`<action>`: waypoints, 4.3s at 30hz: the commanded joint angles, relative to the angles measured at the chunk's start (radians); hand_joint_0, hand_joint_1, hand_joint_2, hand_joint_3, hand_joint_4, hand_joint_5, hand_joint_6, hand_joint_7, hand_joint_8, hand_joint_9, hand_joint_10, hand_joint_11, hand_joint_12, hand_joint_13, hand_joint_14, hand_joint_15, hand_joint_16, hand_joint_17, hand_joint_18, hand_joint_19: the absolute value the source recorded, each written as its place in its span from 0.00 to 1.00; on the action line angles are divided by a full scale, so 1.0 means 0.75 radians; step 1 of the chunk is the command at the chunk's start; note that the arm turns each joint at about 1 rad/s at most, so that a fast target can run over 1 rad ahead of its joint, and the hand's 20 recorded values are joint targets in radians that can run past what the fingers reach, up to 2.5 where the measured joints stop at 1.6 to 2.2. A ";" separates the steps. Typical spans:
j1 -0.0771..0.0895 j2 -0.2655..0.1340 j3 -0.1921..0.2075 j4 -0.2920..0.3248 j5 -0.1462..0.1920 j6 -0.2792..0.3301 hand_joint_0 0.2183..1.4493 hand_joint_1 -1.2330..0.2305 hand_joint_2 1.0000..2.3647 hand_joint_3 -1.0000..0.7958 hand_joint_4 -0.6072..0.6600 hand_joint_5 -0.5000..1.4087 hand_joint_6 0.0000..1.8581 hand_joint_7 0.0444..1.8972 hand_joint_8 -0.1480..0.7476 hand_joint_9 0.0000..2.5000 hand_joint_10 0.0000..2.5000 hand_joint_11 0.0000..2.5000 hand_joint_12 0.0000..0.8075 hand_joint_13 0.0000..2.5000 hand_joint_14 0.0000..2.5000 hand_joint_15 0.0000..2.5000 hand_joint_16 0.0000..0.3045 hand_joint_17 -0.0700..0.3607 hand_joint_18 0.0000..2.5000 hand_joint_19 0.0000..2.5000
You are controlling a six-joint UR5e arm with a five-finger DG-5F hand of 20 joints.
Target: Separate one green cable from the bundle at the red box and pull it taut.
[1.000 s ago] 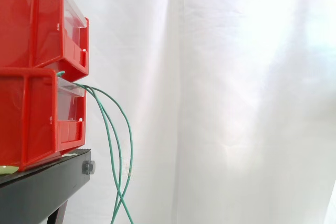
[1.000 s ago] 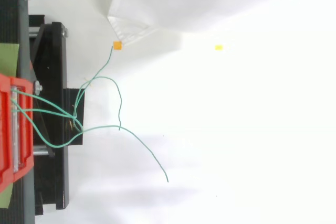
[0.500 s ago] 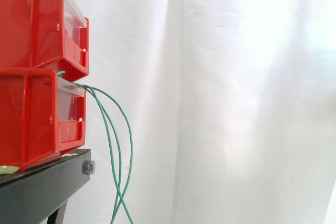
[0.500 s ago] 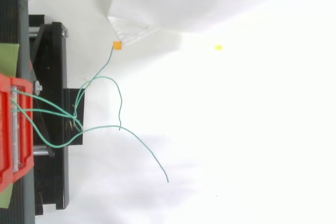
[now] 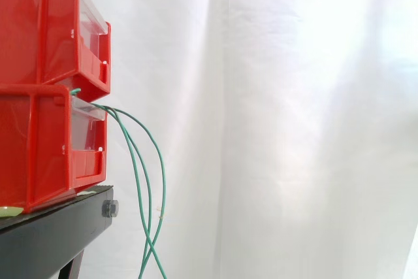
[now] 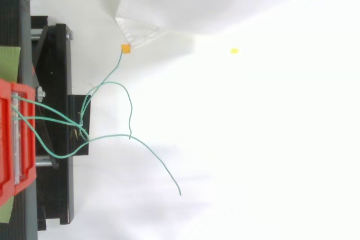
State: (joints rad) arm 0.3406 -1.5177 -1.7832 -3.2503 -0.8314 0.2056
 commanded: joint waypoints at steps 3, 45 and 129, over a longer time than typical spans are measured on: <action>0.000 -0.001 -0.001 0.000 0.000 0.000 0.25 0.35 0.00 0.28 0.63 0.18 0.27 0.38 0.37 0.50 0.01 0.24 0.45 0.53 0.01 0.31 0.16 0.41 0.35 0.32; 0.000 0.001 -0.001 0.000 0.000 0.000 0.25 0.35 0.00 0.28 0.64 0.18 0.27 0.40 0.38 0.53 0.01 0.31 0.46 0.51 0.01 0.32 0.15 0.40 0.33 0.34; 0.000 -0.001 -0.001 0.000 0.000 0.000 0.25 0.35 0.00 0.28 0.62 0.17 0.27 0.38 0.39 0.46 0.01 0.31 0.45 0.44 0.01 0.29 0.14 0.39 0.28 0.33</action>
State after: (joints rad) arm 0.3406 -1.5174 -1.7834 -3.2498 -0.8314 0.2056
